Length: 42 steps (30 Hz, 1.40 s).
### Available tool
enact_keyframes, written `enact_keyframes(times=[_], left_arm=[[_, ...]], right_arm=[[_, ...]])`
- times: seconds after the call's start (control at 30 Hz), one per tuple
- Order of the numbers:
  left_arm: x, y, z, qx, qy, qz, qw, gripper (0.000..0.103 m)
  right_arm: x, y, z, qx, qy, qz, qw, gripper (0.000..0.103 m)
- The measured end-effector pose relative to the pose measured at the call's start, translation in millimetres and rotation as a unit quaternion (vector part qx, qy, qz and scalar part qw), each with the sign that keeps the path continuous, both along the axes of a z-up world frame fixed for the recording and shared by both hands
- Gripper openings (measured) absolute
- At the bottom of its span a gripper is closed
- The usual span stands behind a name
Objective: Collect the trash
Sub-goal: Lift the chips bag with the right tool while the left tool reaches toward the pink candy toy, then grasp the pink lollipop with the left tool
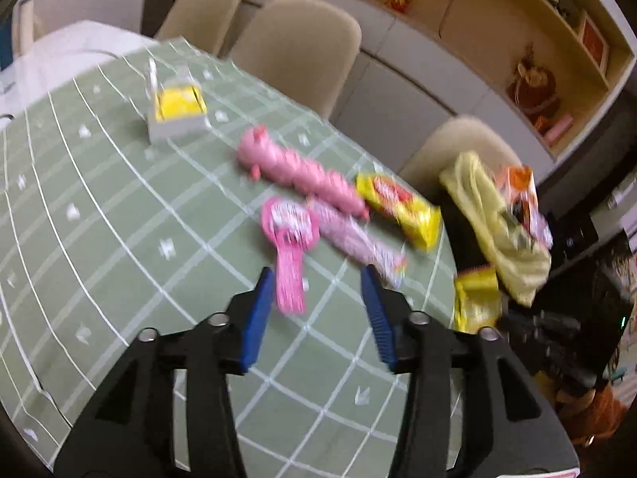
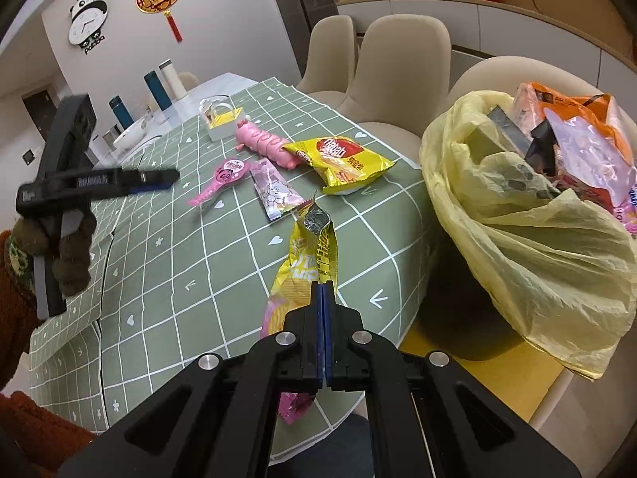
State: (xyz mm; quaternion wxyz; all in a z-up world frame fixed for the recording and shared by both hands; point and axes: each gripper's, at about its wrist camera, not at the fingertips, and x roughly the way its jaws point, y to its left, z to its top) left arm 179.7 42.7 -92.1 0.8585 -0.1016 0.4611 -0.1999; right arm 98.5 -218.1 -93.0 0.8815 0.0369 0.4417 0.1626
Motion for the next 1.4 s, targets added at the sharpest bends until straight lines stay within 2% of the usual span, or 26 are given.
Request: enact_keyframes(times=[0.1,0.3,0.47,0.5,0.53,0.57,0.63,0.73,0.87,0.97,1.23,1.4], left_arm=[[25,-12,-3,0.042,0.004,0.025,0.9988,0.054],[60,-41,-43,0.128,0.041,0.002,0.9910,0.054],[66,-57,-54,0.185,0.035,-0.013,0.9820,0.054],[66,-59,-55,0.191,0.034,-0.018,0.9809,0.053],[66,-62,-55,0.198,0.032,-0.023,0.9795,0.046],[65,-64,-55,0.203,0.031,-0.025,0.9784,0.043],[64,-65,-54,0.200,0.029,-0.029,0.9788,0.042],[55,-59,-43,0.174,0.020,-0.020,0.9844,0.042],[33,-49,-19,0.123,0.016,0.005,0.9923,0.042],[13,-51,5,0.100,0.000,0.008,0.9949,0.042],[-24,-88,78,0.103,-0.071,0.005,0.9921,0.042],[-31,-119,122,0.080,-0.114,-0.006,0.9903,0.043]], right_arm=[[0,-2,-3,0.002,0.007,-0.004,1.000,0.003],[-3,2,-2,-0.009,0.005,0.003,1.000,0.003],[-2,1,-6,-0.006,0.010,0.003,1.000,0.003],[-1,1,-7,-0.005,0.012,0.003,1.000,0.003],[0,2,-9,-0.006,0.015,0.005,1.000,0.003],[0,2,-9,-0.006,0.015,0.007,1.000,0.003],[0,5,-8,-0.007,0.012,0.011,1.000,0.003],[-1,5,-3,-0.006,0.002,0.013,1.000,0.003],[-3,4,6,0.005,-0.012,0.012,1.000,0.003],[-5,1,19,0.015,-0.031,0.012,0.999,0.003],[-11,-20,74,0.005,-0.111,0.000,0.994,0.003],[-17,-49,115,-0.020,-0.166,-0.023,0.986,0.003]])
